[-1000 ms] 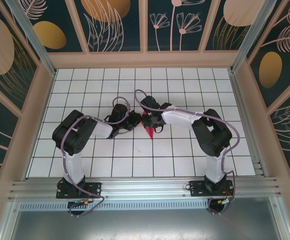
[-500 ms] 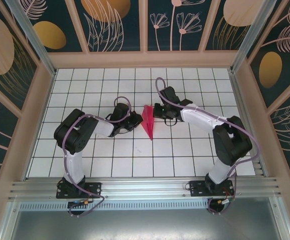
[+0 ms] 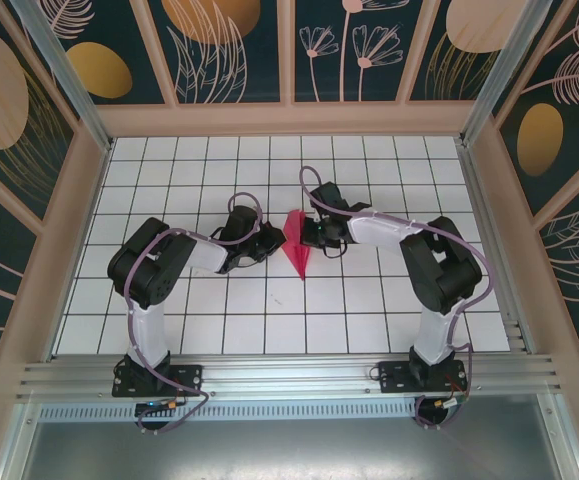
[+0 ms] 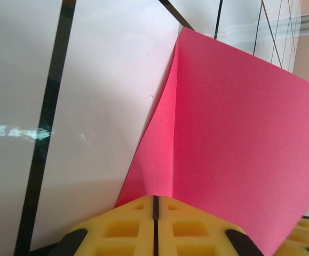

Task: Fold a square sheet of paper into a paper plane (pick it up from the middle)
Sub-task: Move a paper plane to the center of the table.

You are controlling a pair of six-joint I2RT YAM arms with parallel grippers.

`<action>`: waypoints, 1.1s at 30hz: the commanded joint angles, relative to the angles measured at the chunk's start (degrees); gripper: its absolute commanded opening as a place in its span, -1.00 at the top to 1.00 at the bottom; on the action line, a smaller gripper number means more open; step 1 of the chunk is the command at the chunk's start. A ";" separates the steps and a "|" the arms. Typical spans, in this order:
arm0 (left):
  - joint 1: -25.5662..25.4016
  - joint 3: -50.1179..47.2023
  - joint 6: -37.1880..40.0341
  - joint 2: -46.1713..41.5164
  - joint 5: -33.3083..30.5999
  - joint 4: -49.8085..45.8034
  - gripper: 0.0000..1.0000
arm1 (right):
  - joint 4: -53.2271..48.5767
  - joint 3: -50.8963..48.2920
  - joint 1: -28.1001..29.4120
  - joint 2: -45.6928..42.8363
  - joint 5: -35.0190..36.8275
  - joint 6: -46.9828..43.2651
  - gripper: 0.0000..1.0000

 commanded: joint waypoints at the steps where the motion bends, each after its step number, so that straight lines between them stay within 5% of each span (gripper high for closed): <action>1: -0.39 1.10 1.44 0.74 1.06 -1.58 0.79 | 1.57 -0.96 -0.92 1.14 -0.38 0.44 0.90; 14: -0.42 1.02 2.14 2.62 1.94 -1.98 0.80 | 9.96 -6.43 -2.33 2.44 -10.39 1.22 0.83; 33: -0.59 0.22 2.58 2.19 1.24 -3.03 0.81 | 7.41 -5.52 -2.42 -4.26 -10.13 2.78 0.50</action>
